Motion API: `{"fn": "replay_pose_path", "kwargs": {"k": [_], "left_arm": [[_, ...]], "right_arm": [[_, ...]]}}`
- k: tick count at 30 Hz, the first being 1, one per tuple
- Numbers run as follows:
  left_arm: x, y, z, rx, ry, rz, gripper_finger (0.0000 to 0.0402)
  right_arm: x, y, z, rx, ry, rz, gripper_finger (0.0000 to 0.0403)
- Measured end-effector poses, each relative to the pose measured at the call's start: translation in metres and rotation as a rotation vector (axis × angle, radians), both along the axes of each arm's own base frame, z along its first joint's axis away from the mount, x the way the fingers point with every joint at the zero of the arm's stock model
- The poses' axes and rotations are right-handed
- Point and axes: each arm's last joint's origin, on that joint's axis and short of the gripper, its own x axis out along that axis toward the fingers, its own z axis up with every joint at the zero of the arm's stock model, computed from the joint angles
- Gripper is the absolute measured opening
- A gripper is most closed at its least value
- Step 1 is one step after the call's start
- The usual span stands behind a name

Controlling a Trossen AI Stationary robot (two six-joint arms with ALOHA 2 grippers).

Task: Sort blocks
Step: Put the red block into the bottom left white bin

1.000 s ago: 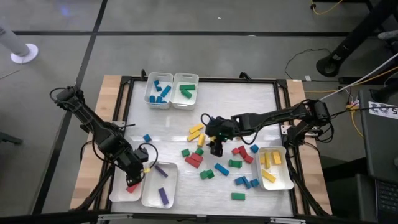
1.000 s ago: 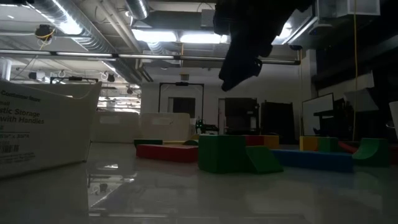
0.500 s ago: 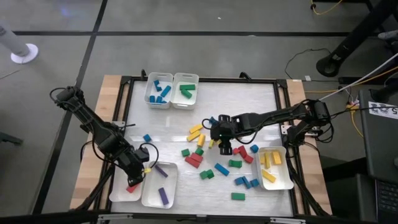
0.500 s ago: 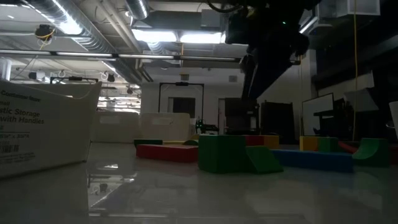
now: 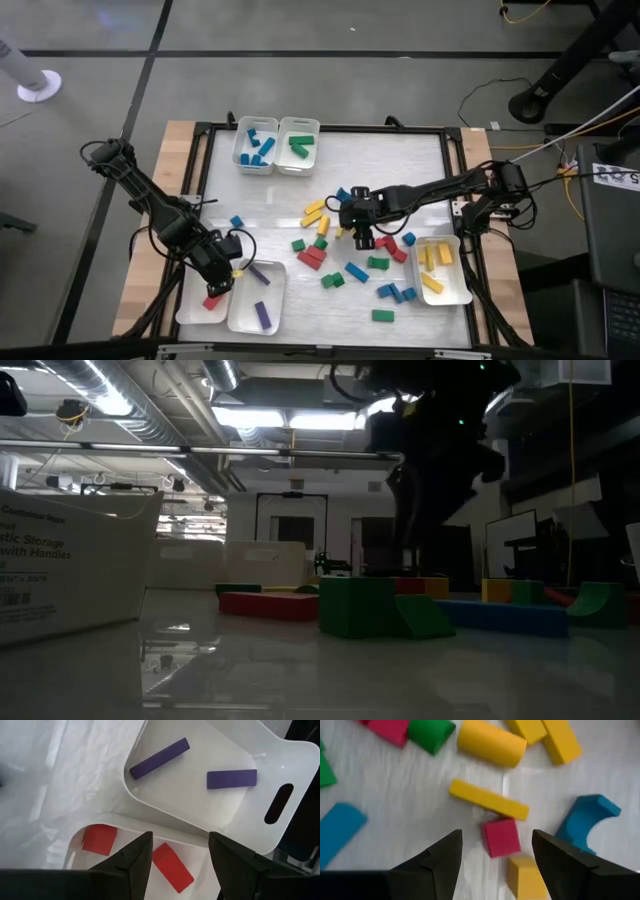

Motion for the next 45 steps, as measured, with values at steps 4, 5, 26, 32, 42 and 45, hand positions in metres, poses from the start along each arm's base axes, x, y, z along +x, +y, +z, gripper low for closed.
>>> {"fn": "replay_pose_path", "kwargs": {"k": [4, 5, 26, 32, 42, 45], "left_arm": [[0.0, 0.0, 0.0, 0.004, -0.004, -0.013, 0.0182], [0.0, 0.0, 0.0, 0.005, -0.004, -0.015, 0.0182], [0.001, 0.001, 0.0, 0.036, -0.03, -0.019, 0.0182], [0.001, 0.001, 0.0, 0.037, -0.031, -0.021, 0.0182], [0.001, 0.001, 0.0, 0.056, -0.05, -0.01, 0.0182], [0.002, 0.002, 0.0, 0.08, -0.071, 0.001, 0.0182]], "right_arm": [[-0.002, -0.003, -0.01, -0.002, 0.01, -0.007, 0.0239], [-0.001, -0.003, -0.013, -0.001, 0.011, -0.008, 0.0239], [-0.001, -0.028, -0.038, 0.085, 0.0, -0.059, 0.023], [0.0, -0.028, -0.046, 0.083, 0.028, -0.06, 0.0175], [0.005, -0.027, -0.05, 0.106, 0.041, -0.052, 0.0132], [0.01, -0.027, -0.041, 0.113, 0.046, -0.049, 0.0144]]}}
